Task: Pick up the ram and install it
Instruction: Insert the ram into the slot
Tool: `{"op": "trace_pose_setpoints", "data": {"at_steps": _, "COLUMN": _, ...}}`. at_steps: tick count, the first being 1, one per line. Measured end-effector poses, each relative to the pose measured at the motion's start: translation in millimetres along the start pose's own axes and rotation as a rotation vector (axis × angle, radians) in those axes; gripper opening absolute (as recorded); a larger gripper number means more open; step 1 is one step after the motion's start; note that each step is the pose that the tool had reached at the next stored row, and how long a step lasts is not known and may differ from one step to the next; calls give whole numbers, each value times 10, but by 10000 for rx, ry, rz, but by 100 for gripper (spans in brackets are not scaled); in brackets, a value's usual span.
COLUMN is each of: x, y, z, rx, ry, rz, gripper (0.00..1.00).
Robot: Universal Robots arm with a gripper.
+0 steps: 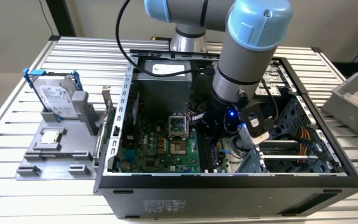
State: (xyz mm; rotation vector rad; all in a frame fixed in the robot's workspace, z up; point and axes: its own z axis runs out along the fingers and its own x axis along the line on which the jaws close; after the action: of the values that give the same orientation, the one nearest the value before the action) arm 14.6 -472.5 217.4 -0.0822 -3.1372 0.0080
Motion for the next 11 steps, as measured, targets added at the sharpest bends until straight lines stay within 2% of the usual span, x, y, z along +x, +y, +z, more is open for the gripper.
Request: {"op": "trace_pose_setpoints", "data": {"at_steps": 11, "x": -8, "y": 26, "z": 44, "rx": 3, "ry": 1, "rz": 19, "gripper": 0}}
